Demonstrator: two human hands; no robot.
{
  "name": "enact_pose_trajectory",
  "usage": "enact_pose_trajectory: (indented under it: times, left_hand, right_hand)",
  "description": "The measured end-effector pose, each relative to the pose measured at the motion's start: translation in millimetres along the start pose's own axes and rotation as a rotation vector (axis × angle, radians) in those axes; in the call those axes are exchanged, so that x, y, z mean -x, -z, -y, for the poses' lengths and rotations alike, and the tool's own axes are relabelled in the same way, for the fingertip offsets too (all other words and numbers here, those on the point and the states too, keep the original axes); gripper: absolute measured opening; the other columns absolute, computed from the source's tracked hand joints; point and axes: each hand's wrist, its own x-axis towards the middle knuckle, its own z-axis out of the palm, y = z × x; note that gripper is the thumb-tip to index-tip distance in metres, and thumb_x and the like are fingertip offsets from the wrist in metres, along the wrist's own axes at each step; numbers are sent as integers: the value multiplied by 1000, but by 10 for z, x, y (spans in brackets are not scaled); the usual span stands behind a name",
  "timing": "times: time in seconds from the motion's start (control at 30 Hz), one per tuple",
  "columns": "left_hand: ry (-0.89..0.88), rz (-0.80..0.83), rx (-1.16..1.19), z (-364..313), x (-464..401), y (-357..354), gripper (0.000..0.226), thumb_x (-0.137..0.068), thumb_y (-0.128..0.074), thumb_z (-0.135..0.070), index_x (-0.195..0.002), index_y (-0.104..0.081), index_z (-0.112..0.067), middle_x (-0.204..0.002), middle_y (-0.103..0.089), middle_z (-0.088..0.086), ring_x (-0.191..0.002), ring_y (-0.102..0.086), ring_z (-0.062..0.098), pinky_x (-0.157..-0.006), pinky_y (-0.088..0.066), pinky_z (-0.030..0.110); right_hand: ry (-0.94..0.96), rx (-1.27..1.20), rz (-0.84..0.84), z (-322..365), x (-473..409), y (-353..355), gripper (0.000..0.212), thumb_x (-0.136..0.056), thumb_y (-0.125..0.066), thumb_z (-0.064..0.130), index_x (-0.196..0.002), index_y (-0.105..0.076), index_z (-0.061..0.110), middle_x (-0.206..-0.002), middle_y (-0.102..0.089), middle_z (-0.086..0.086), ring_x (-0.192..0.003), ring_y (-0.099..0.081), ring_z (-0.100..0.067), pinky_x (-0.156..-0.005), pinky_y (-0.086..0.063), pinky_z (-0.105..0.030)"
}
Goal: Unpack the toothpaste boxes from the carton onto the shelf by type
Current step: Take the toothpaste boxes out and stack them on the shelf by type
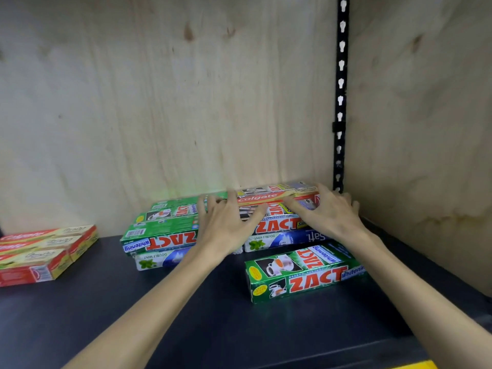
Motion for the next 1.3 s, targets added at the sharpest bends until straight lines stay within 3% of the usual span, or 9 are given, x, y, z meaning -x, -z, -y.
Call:
enact_pose_trajectory:
  times: [0.07, 0.27, 0.43, 0.57, 0.83, 0.93, 1.03, 1.2, 1.3]
  left_hand:
    - [18, -20, 11, -31, 6, -6, 88, -89, -33, -80, -152, -39, -18, -137, -55, 10, -138, -30, 29, -120, -17, 50]
    - [70, -120, 155, -3, -51, -71, 69, -82, -46, -81, -123, -64, -27, -115, -65, -3, -124, -45, 20, -110, -27, 46]
    - [105, -330, 494, -21, -72, 22, 55, -80, -80, -45, -123, -66, -14, -104, -47, -8, -122, -44, 22, -100, -36, 35]
    - [125, -435, 622, 33, -151, 75, 47, -79, -83, -39, -121, -71, -21, -110, -60, -4, -120, -46, 18, -100, -41, 33]
    - [114, -542, 630, 337, 105, 373, 44, -76, -82, -47, -115, -70, -32, -102, -67, -14, -116, -45, 14, -92, -31, 31]
    - [114, -555, 683, 598, 306, 531, 39, -74, -85, -44, -108, -70, -34, -98, -68, -15, -112, -53, 13, -95, -39, 32]
    - [119, -521, 756, 941, 529, 700, 35, -73, -86, -43, -102, -68, -39, -95, -69, -19, -106, -64, 14, -90, -55, 43]
    - [186, -529, 666, 1713, 1025, 921, 48, -66, -79, -66, -107, -68, -42, -101, -70, -16, -109, -62, 18, -93, -54, 47]
    - [218, -523, 595, 2167, 1324, 1016, 55, -67, -78, -68, -112, -67, -40, -105, -68, -12, -109, -60, 18, -97, -50, 48]
  right_hand:
    - [6, -7, -6, 0, -8, -11, 99, -76, -43, 90, -152, -31, 28, -148, -50, -12, -141, -34, -41, -116, -22, -56]
    - [56, -81, -87, 10, 14, -4, 87, -81, -55, 78, -147, -40, 23, -141, -54, -13, -135, -37, -37, -112, -29, -52]
    - [94, -197, -245, 5, 16, 22, 67, -88, -66, 56, -139, -50, 17, -131, -59, -10, -129, -43, -30, -108, -37, -51]
    - [120, -295, -330, 70, 66, 80, 55, -89, -72, 40, -135, -56, 14, -126, -61, -8, -127, -45, -26, -105, -44, -50]
    - [177, -411, -396, 370, 341, 138, 67, -80, -74, 56, -135, -55, 23, -120, -64, 4, -119, -55, -19, -98, -53, -50]
    - [198, -435, -393, 601, 526, 77, 66, -79, -78, 53, -132, -59, 20, -115, -67, 2, -115, -58, -22, -96, -53, -48]
    - [218, -451, -372, 865, 756, -58, 65, -78, -81, 51, -131, -61, 18, -113, -68, 1, -112, -58, -22, -95, -49, -38]
    - [257, -517, -275, 1414, 1227, -391, 63, -77, -84, 42, -130, -61, 15, -110, -62, 2, -104, -51, -12, -79, -33, -13]
    - [272, -518, -227, 1754, 1476, -625, 66, -76, -86, 42, -130, -61, 13, -108, -63, 1, -102, -55, -12, -83, -40, -19]
